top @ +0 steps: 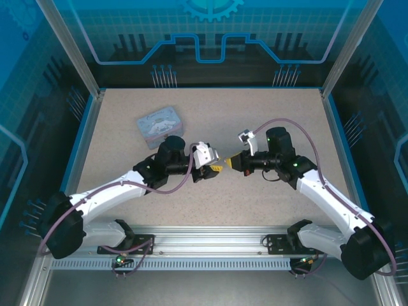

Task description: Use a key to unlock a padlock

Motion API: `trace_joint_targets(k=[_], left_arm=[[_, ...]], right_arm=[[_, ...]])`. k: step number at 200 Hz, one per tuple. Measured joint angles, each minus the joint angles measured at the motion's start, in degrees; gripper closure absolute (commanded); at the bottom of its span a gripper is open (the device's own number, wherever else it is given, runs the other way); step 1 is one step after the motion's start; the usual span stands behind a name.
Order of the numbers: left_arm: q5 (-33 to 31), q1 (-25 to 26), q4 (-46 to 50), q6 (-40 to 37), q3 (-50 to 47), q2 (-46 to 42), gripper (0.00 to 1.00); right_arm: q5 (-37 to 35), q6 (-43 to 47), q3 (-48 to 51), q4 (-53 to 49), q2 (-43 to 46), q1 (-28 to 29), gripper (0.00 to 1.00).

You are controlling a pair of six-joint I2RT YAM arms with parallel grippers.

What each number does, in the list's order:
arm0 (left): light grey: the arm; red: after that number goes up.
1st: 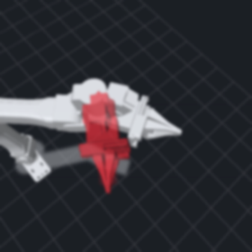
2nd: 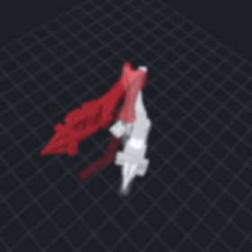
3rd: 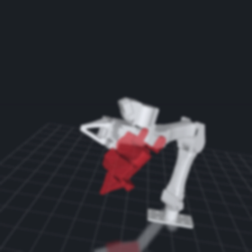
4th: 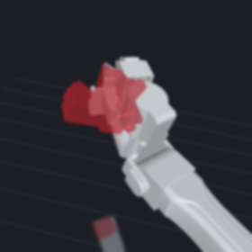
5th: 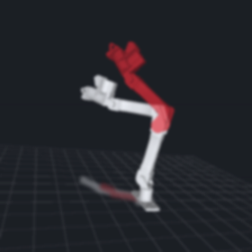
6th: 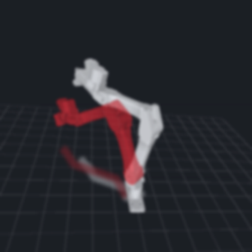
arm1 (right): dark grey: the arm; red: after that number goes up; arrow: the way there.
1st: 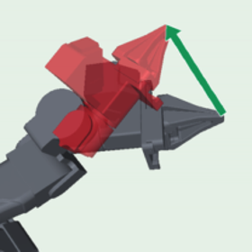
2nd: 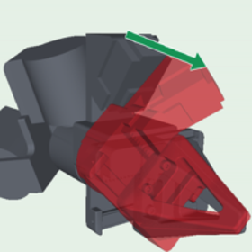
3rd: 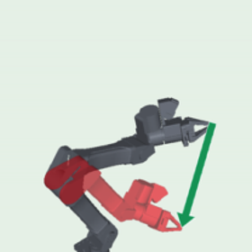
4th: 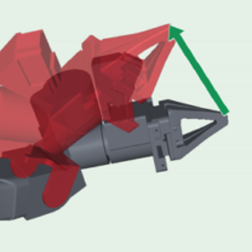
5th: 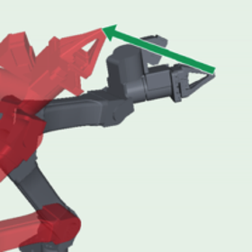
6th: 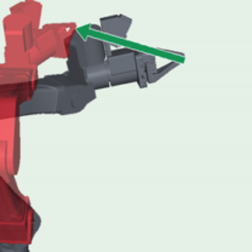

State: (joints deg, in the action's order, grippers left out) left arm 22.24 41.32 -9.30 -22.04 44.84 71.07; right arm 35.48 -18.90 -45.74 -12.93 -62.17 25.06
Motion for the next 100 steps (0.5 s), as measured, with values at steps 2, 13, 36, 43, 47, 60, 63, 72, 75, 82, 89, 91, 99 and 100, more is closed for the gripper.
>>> trace_joint_targets(k=[2, 13, 36, 43, 47, 60, 63, 72, 75, 82, 89, 91, 99, 100], left_arm=[[-0.09, 0.0, -0.02, 0.02, -0.2, -0.22, 0.53], [-0.11, 0.0, -1.05, 0.2, -1.62, -1.46, 0.49], [-0.09, 0.0, -4.87, 1.38, -5.44, -3.54, 0.44], [-0.11, 0.0, -6.56, 1.86, -6.6, -3.65, 0.43], [-0.11, 0.0, -7.39, 2.23, -7.19, -3.65, 0.43], [-0.33, 0.0, -10.25, 3.34, -9.16, -3.61, 0.42], [-0.35, 0.0, -10.97, 3.74, -9.6, -3.58, 0.42], [-0.5, 0.0, -13.07, 4.42, -10.43, -3.26, 0.42], [-0.52, 0.02, -13.7, 4.63, -10.58, -3.13, 0.42], [-0.61, 0.07, -15.21, 5.25, -10.78, -2.6, 0.42], [-0.87, 0.11, -16.61, 5.62, -10.84, -2.03, 0.43], [-0.92, 0.13, -17.0, 5.64, -10.84, -1.84, 0.43], [-1.03, 0.22, -18.58, 5.88, -10.84, -1.14, 0.43], [-1.01, 0.22, -18.86, 5.9, -10.84, -1.01, 0.43]], right_arm=[[-0.09, -0.2, 0.0, 0.02, 0.02, 0.0, 1.0], [-0.52, -1.7, 0.02, 0.24, 0.22, -0.11, 1.0], [-1.01, -5.51, 0.04, 1.22, 1.49, -0.33, 1.0], [-1.05, -6.78, 0.07, 1.53, 1.95, -0.33, 1.0], [-1.07, -7.58, 0.11, 1.84, 2.29, -0.33, 1.0], [-1.29, -9.64, 0.35, 2.58, 3.28, -0.24, 1.0], [-1.4, -9.94, 0.42, 2.73, 3.5, -0.22, 1.0], [-1.7, -11.26, 0.63, 3.13, 4.09, 0.04, 1.0], [-1.79, -11.58, 0.68, 3.26, 4.17, 0.09, 1.0], [-1.92, -12.35, 0.76, 3.52, 4.44, 0.33, 1.0], [-2.1, -13.11, 0.81, 3.65, 4.59, 0.55, 1.0], [-2.1, -13.25, 0.81, 3.67, 4.59, 0.59, 1.0], [-2.16, -13.97, 0.81, 3.89, 4.7, 0.9, 1.0], [-2.21, -14.14, 0.81, 3.96, 4.7, 0.94, 1.0]])
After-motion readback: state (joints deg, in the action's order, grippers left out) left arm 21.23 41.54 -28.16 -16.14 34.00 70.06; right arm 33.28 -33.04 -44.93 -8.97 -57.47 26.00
